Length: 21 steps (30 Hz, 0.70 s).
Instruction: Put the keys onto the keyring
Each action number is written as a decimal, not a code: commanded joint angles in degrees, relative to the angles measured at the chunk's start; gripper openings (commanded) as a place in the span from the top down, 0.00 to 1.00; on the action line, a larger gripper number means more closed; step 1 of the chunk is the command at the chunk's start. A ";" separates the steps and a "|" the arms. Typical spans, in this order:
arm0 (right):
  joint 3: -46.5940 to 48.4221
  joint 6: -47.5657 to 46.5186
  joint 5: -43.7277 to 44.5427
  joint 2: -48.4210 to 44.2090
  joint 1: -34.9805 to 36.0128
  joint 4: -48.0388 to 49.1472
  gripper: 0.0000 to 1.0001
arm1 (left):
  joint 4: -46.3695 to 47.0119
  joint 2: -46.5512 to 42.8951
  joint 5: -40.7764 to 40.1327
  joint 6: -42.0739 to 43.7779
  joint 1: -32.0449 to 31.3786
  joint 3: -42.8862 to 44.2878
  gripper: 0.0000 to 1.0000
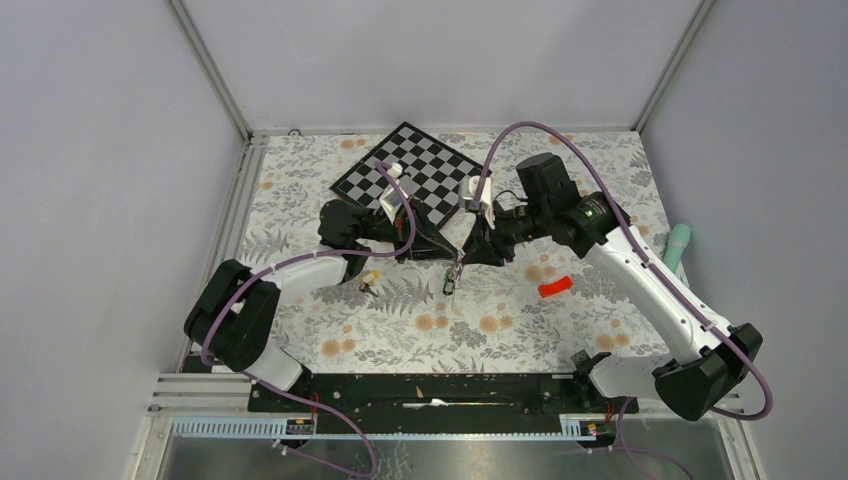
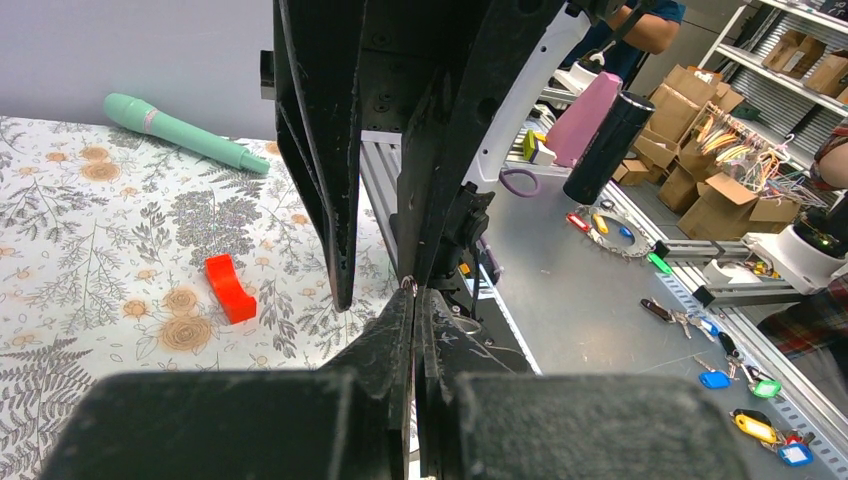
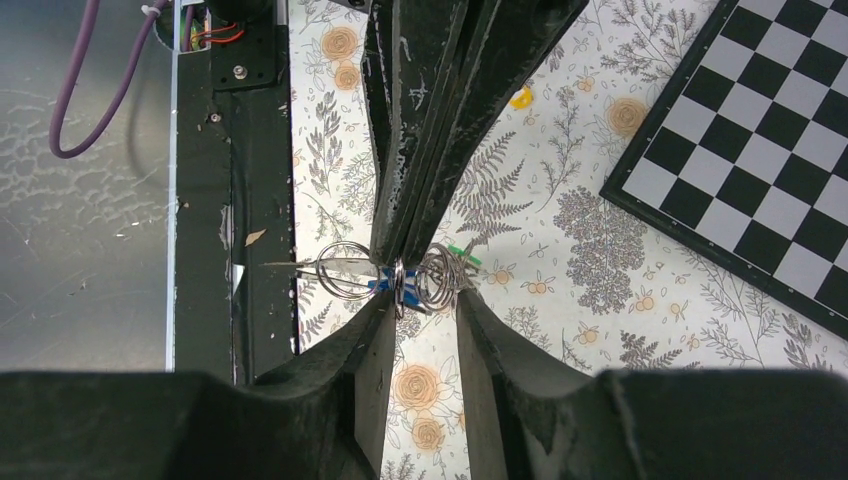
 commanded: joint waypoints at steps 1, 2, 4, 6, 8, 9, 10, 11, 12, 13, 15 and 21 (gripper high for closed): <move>1.82 0.55 -2.19 0.41 -0.31 0.53 0.65 | 4.20 -0.33 -0.20 -0.30 -0.19 0.56 1.00; 1.66 0.51 -2.36 0.38 -0.32 0.67 0.65 | 4.20 -0.38 -0.28 -0.23 -0.18 0.56 1.00; 1.38 0.63 -2.46 0.30 -0.29 0.89 0.66 | 4.20 -0.37 -0.29 -0.26 -0.20 0.49 1.00; 1.25 0.71 -2.81 0.33 -0.30 1.05 0.68 | 4.20 -0.25 -0.42 -0.30 -0.20 0.54 1.00; 1.23 1.04 -3.22 0.46 -0.35 1.20 0.70 | 4.20 -0.16 -0.51 -0.30 -0.18 0.56 1.00; 1.13 1.09 -3.67 0.68 -0.34 1.27 0.72 | 4.20 -0.10 -0.55 -0.30 -0.20 0.56 1.00; 1.07 1.22 -3.98 0.78 -0.33 1.34 0.74 | 4.20 -0.06 -0.60 -0.30 -0.20 0.56 1.00; 0.99 1.19 -4.19 0.88 -0.34 1.38 0.76 | 4.20 -0.05 -0.64 -0.30 -0.20 0.54 1.00; 0.97 1.19 -4.40 0.87 -0.31 1.38 0.79 | 4.20 -0.07 -0.64 -0.30 -0.20 0.48 1.00; 0.95 1.25 -4.51 0.91 -0.34 1.40 0.83 | 4.20 -0.18 -0.64 -0.26 -0.20 0.50 1.00; 1.05 1.09 -4.49 0.88 -0.30 1.34 0.91 | 4.12 -0.28 -0.69 -0.22 -0.20 0.43 1.00; 2.37 -1.40 -0.50 0.51 -0.23 -1.09 1.00 | 3.12 -0.64 -0.28 1.18 -0.08 0.53 1.00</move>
